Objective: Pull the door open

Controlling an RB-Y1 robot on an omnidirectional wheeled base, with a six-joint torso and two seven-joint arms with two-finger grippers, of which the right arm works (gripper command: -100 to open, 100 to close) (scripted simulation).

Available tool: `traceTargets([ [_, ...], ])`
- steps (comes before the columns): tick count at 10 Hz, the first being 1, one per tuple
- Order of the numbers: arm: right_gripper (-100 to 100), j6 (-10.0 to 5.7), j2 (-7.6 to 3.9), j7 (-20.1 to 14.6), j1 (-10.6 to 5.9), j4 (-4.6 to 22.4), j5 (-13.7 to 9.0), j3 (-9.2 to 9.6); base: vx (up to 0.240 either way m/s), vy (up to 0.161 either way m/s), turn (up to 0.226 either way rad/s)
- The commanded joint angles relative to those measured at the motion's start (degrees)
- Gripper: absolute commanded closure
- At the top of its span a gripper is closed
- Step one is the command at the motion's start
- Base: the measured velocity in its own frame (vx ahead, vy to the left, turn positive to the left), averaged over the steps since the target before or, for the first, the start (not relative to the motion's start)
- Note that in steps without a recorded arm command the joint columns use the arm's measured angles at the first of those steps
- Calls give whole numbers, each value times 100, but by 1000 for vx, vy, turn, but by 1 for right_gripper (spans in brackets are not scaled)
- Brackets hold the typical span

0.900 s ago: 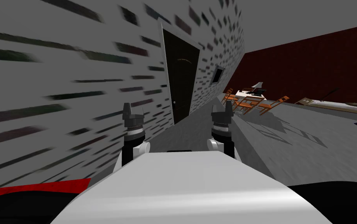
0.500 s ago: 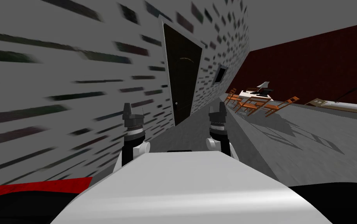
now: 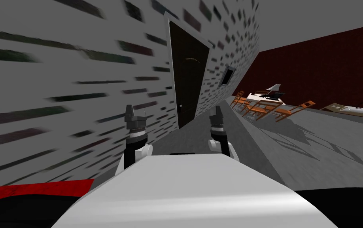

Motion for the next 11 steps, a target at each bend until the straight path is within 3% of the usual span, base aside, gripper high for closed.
traceTargets([
  [1, -100, 13, -33, 154, -103, 198, 137, -7, 84, -18, 71],
  [10, -100, 13, -243, 1106, -852, 1626, 1019, -160, 95, -14, 81],
  [11, -100, 13, -243, 1106, -852, 1673, 1019, -160, 55, -8, 40],
])
